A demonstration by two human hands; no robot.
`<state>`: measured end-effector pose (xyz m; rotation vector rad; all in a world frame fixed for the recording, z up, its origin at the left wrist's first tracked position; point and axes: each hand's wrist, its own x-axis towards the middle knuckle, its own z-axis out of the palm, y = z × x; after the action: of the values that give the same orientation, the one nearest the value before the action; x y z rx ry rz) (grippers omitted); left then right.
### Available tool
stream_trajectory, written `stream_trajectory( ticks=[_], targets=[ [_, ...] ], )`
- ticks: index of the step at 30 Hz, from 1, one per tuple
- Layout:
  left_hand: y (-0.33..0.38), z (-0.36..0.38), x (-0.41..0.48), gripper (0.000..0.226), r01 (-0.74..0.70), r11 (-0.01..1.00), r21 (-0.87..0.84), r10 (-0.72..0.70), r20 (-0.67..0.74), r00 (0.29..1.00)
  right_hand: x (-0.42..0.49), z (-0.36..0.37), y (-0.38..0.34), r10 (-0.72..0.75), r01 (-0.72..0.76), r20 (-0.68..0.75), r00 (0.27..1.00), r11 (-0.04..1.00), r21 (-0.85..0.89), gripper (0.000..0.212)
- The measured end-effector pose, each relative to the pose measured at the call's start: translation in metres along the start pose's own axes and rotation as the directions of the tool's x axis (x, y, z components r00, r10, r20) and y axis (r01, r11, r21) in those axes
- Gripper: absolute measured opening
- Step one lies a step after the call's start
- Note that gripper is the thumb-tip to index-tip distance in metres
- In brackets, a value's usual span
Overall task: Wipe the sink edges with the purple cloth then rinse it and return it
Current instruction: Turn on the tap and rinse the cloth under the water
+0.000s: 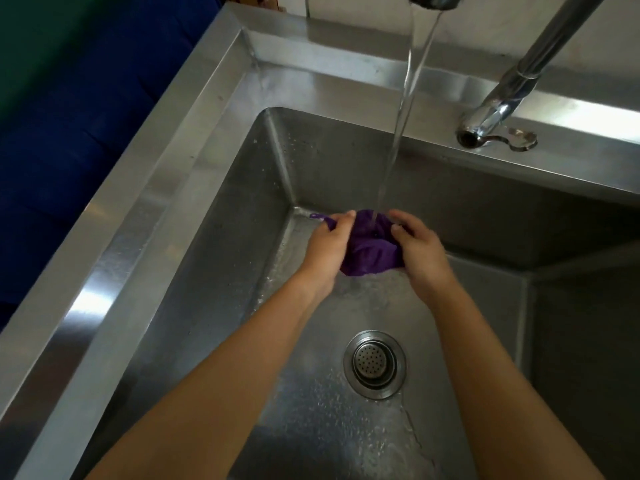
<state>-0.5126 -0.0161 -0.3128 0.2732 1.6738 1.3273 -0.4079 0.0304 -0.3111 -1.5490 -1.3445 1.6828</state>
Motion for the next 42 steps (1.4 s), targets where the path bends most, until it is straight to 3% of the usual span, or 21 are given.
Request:
stream_trajectory(
  ticks=[3,5,8,11,14,17,19,21,23,26,29,31,34,37,40,42],
  targets=[
    [-0.003,-0.013,0.004,0.016,0.086,0.95,-0.299,-0.058,0.101,0.993,0.0,-0.007,-0.014,0.129,-0.152,0.087,0.988,0.908,0.39,0.032],
    [-0.005,-0.022,0.003,0.023,0.237,0.854,-0.463,-0.135,0.242,0.961,-0.004,-0.003,-0.021,0.137,-0.181,0.124,0.983,0.849,0.496,0.03],
    [-0.011,-0.028,-0.005,0.032,0.449,0.827,-0.338,-0.28,0.445,0.851,-0.01,0.007,-0.025,0.137,-0.191,0.138,0.981,0.813,0.55,0.026],
    [-0.017,-0.034,-0.007,0.061,0.495,0.836,-0.238,-0.309,0.54,0.782,-0.012,0.011,-0.03,0.14,-0.184,0.121,0.983,0.813,0.552,0.025],
    [-0.02,-0.038,-0.009,0.041,0.458,0.852,-0.252,-0.261,0.553,0.791,-0.009,0.003,-0.03,0.107,-0.12,0.055,0.993,0.883,0.454,0.029],
    [-0.019,-0.041,-0.005,0.032,0.312,0.886,-0.341,-0.114,0.493,0.863,-0.012,-0.005,-0.026,-0.059,0.058,0.026,0.998,0.998,0.037,0.026],
    [-0.011,-0.041,-0.007,0.033,0.264,0.872,-0.412,-0.026,0.5,0.866,-0.017,-0.007,-0.02,-0.121,0.144,0.144,0.982,0.976,-0.162,0.036],
    [-0.002,-0.04,-0.01,0.031,0.239,0.872,-0.426,0.027,0.53,0.848,-0.021,-0.009,-0.01,-0.13,0.199,0.304,0.944,0.957,-0.209,0.054],
    [0.007,-0.04,-0.013,0.029,0.207,0.893,-0.4,0.056,0.553,0.831,-0.022,-0.008,0.0,-0.142,0.253,0.389,0.91,0.935,-0.25,0.053],
    [0.016,-0.039,-0.015,0.028,0.138,0.938,-0.318,0.064,0.551,0.832,-0.027,-0.008,0.003,-0.177,0.254,0.297,0.938,0.935,-0.247,0.017],
    [0.018,-0.035,-0.018,0.02,0.009,0.978,-0.207,0.077,0.405,0.911,-0.03,-0.005,0.003,-0.257,0.297,0.149,0.955,0.822,-0.485,0.03],
    [0.017,-0.035,-0.017,0.017,-0.04,0.995,-0.089,0.06,0.235,0.97,-0.032,-0.004,0.001,-0.254,0.239,0.042,0.966,0.822,-0.517,0.028],
    [0.006,-0.045,-0.007,0.039,0.076,0.997,-0.02,-0.074,0.078,0.994,-0.04,-0.008,-0.011,-0.114,0.11,-0.026,0.993,0.986,-0.122,0.017],
    [-0.003,-0.046,-0.011,0.064,0.309,0.951,0.022,-0.307,0.201,0.93,-0.049,-0.011,-0.024,-0.049,0.044,0.089,0.995,0.997,0.056,0.014],
    [0.003,-0.041,-0.011,0.079,0.47,0.864,-0.182,-0.344,0.468,0.814,-0.051,-0.007,-0.032,-0.038,0.032,0.236,0.971,0.999,0.027,0.016],
    [0.013,-0.035,-0.012,0.076,0.46,0.868,-0.189,-0.31,0.519,0.797,-0.045,-0.005,-0.032,-0.082,0.156,0.256,0.963,0.946,-0.284,0.02]
  ],
)
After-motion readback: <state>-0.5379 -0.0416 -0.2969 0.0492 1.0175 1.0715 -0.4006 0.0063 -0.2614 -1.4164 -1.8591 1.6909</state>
